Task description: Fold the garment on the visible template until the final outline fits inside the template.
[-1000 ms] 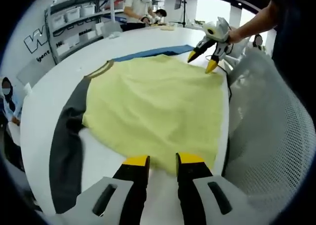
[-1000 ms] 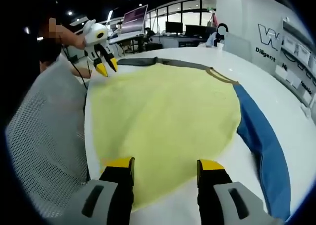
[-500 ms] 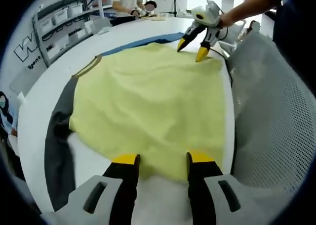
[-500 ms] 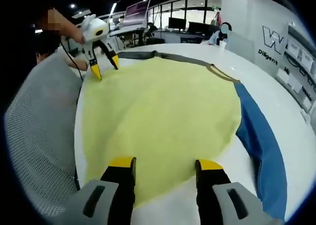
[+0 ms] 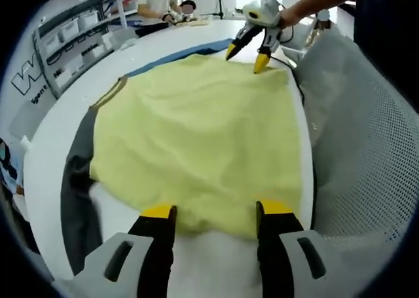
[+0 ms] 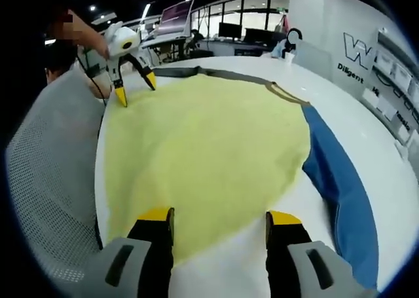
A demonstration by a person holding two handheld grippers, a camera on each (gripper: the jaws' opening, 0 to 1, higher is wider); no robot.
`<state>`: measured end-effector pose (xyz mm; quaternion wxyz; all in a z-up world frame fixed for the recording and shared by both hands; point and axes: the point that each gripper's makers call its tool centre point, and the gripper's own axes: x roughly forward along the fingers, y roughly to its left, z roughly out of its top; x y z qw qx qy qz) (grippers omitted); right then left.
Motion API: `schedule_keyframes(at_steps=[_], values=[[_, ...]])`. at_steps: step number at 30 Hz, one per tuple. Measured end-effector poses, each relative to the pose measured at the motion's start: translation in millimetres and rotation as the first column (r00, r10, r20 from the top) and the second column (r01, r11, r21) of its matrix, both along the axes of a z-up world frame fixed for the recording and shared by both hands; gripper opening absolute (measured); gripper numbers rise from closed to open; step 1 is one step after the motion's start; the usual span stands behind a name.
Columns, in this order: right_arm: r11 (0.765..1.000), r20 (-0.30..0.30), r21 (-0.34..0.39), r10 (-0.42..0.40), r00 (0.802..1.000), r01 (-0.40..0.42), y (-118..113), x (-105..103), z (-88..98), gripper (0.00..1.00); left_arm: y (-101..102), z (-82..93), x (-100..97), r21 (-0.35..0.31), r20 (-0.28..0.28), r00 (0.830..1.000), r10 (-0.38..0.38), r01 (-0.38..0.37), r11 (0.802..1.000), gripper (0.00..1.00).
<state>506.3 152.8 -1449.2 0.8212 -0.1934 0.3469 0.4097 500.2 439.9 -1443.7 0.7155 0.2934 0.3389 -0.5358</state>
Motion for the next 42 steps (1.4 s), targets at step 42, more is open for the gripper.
schedule_keyframes(at_steps=[42], values=[[0.998, 0.005, -0.025, 0.058, 0.998, -0.058, 7, -21, 1.0, 0.51, 27, 3.6, 27.8, 0.042, 0.072, 0.991, 0.117, -0.120, 0.992, 0.58]])
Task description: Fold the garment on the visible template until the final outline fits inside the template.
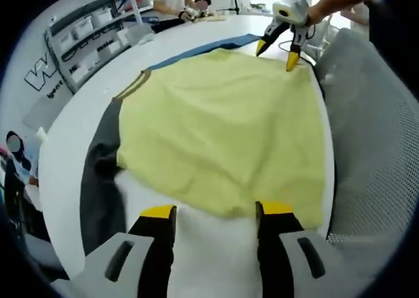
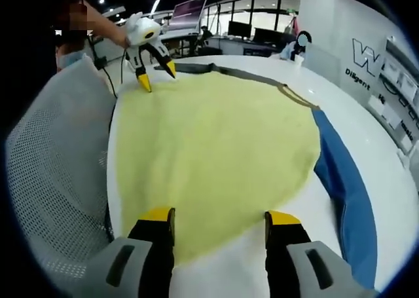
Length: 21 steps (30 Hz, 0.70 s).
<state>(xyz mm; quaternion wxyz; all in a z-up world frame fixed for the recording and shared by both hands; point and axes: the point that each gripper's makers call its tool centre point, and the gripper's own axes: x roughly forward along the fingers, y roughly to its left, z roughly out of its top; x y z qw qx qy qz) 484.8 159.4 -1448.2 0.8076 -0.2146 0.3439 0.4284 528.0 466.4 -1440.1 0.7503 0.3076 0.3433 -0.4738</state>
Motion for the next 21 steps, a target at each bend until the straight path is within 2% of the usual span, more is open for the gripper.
schedule_keyframes(at_steps=[4, 11, 14, 17, 21], values=[[1.000, -0.002, -0.001, -0.005, 1.000, 0.005, 1, 0, 0.0, 0.51, 5, 1.0, 5.8, -0.003, -0.015, 0.998, 0.053, -0.053, 0.999, 0.63], [0.999, 0.006, 0.035, -0.028, 1.000, 0.028, 5, 2, 7.1, 0.55, 14, 13.0, 18.8, -0.084, -0.010, 0.983, 0.181, -0.181, 0.980, 0.64], [0.998, 0.010, 0.049, -0.041, 0.999, 0.040, 6, 3, 10.9, 0.56, 24, 13.4, 25.8, -0.113, -0.022, 0.965, 0.262, -0.263, 0.958, 0.65], [0.996, 0.013, 0.067, -0.056, 0.998, 0.055, 6, 4, 15.4, 0.58, 40, 12.5, 32.6, -0.133, -0.039, 0.936, 0.349, -0.351, 0.927, 0.64], [0.995, 0.019, 0.077, -0.067, 0.998, 0.066, 5, 6, 18.5, 0.59, 54, 15.7, 35.1, -0.120, -0.014, 0.927, 0.375, -0.374, 0.920, 0.64]])
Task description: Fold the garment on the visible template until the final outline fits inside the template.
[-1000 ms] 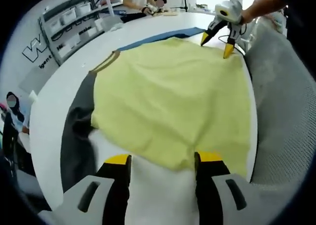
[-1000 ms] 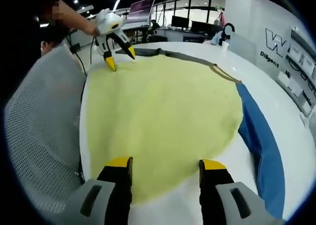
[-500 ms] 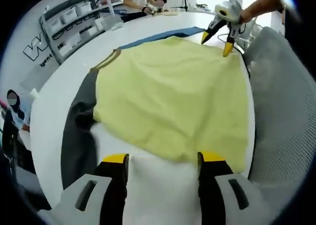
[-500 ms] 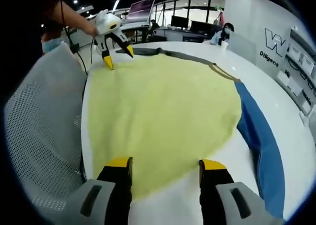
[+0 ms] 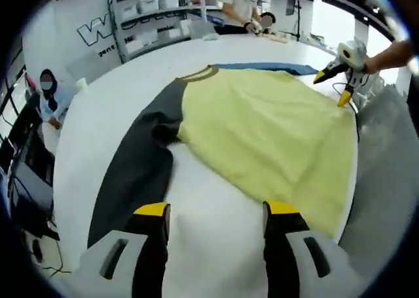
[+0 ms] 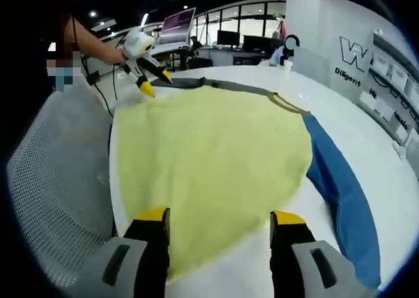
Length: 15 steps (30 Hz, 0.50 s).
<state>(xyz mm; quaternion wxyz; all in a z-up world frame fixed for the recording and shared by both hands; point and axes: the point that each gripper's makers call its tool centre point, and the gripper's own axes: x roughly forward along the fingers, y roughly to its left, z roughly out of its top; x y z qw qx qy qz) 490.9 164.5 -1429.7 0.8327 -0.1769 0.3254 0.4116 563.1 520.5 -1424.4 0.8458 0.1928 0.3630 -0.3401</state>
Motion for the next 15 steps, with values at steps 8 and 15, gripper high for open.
schedule_keyframes(at_steps=[8, 15], values=[[1.000, 0.004, 0.007, -0.011, 1.000, 0.011, -1, 2, 1.6, 0.59, 44, 3.3, 5.6, 0.032, 0.023, 0.995, 0.098, -0.099, 0.995, 0.64], [1.000, 0.007, 0.006, -0.009, 1.000, 0.009, 0, 3, 3.0, 0.59, 75, 11.8, 13.8, 0.045, 0.055, 0.983, 0.176, -0.179, 0.983, 0.63]])
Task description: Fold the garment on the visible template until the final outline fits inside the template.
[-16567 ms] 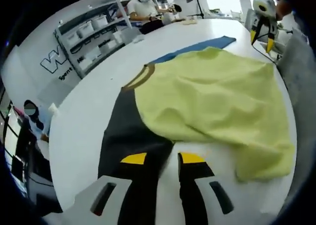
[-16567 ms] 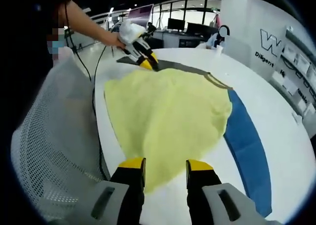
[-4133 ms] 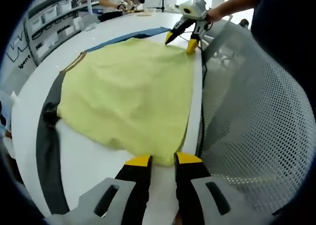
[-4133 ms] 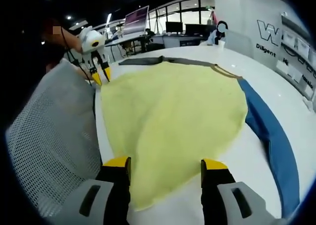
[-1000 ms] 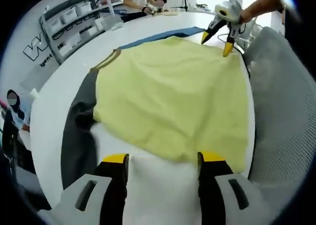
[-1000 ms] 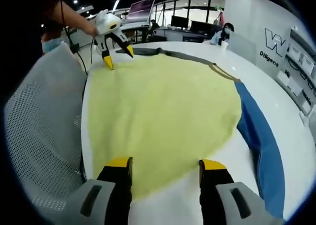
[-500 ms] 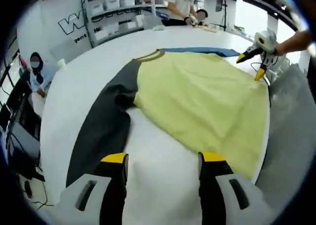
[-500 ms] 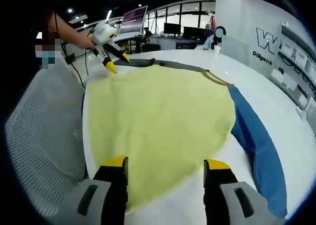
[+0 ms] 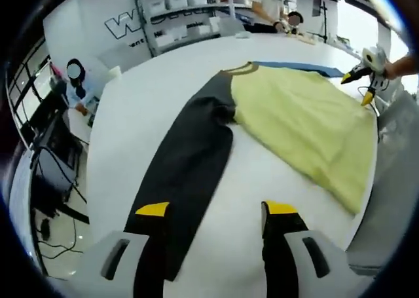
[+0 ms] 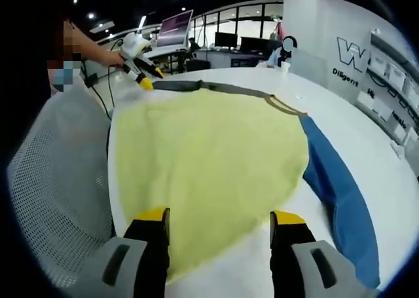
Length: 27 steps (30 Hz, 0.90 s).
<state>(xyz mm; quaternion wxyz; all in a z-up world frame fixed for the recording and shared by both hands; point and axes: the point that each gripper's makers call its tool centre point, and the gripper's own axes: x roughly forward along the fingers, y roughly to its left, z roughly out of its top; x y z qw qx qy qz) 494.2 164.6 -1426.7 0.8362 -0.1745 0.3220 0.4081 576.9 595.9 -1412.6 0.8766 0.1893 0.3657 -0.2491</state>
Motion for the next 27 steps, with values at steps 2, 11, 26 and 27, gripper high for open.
schedule_keyframes(at_steps=[2, 11, 26, 27], values=[[1.000, -0.002, 0.000, 0.001, 1.000, -0.001, 0, 0, 0.0, 0.59, 8, 1.2, 1.2, 0.008, 0.003, 1.000, 0.014, -0.014, 1.000, 0.63], [1.000, 0.008, -0.003, -0.003, 1.000, 0.003, -5, 2, 5.4, 0.59, 52, 6.3, 1.9, -0.023, -0.004, 0.982, 0.186, -0.187, 0.982, 0.60], [0.999, 0.006, -0.013, -0.039, 0.999, 0.039, -23, -3, 7.0, 0.59, 90, 5.6, 7.7, -0.003, -0.021, 0.957, 0.289, -0.290, 0.957, 0.56], [0.999, 0.006, -0.015, -0.038, 0.999, 0.038, -24, -3, 6.9, 0.59, 91, 5.7, 8.3, -0.002, -0.021, 0.956, 0.292, -0.292, 0.956, 0.56]])
